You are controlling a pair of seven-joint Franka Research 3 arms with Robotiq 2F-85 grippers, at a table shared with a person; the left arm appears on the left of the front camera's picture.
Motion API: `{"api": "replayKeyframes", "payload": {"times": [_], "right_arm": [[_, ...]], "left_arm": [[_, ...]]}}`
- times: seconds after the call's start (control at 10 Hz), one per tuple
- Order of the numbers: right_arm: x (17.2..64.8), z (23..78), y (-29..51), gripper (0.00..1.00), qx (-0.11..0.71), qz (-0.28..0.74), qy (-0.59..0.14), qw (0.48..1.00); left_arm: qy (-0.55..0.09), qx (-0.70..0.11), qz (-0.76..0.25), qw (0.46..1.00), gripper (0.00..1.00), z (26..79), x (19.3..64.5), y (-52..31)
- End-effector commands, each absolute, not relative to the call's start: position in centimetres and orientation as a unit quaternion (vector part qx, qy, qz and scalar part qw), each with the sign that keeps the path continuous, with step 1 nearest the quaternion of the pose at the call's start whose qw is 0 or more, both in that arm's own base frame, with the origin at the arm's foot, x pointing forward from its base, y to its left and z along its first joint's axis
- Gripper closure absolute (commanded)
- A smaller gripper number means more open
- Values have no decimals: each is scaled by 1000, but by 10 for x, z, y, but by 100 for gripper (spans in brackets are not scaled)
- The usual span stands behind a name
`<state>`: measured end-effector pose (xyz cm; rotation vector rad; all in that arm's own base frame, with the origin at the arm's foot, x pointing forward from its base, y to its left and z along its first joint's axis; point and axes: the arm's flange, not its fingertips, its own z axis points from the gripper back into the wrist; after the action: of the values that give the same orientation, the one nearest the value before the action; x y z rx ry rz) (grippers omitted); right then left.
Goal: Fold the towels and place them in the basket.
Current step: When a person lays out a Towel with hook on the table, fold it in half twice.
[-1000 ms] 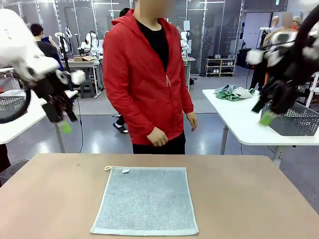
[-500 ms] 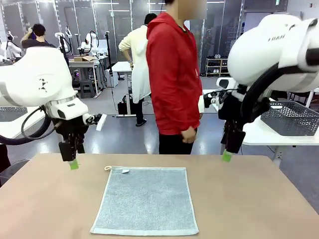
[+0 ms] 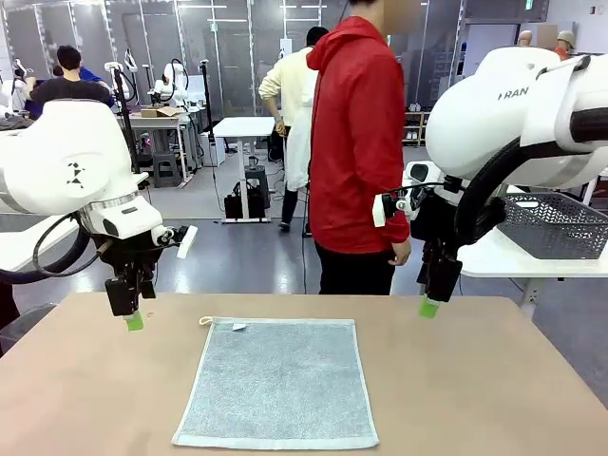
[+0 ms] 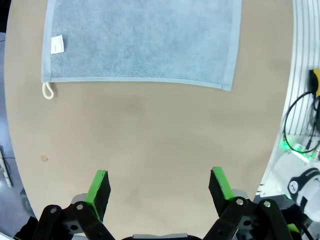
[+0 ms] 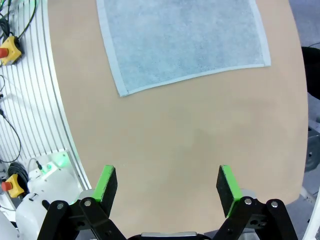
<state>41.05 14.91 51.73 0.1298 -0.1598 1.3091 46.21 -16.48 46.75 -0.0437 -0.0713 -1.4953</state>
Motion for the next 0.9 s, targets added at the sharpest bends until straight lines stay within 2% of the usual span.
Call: {"api": "replayKeyframes", "payload": {"times": [0.0, 0.2, 0.5, 0.8], "right_arm": [[408, 520, 148, 0, 54, 606, -74, 790], [410, 518, 148, 0, 60, 607, -75, 789], [388, 486, 186, 0, 31, 641, -55, 765], [368, 442, 214, 0, 33, 673, -37, 738]], "left_arm": [[-32, -21, -679, 734, 0, 470, 463, -166], [-33, -20, -680, 732, 0, 468, 462, -165], [-21, -12, -700, 714, 0, 444, 428, -208], [-46, -34, -729, 682, 0, 409, 390, -235]]}}
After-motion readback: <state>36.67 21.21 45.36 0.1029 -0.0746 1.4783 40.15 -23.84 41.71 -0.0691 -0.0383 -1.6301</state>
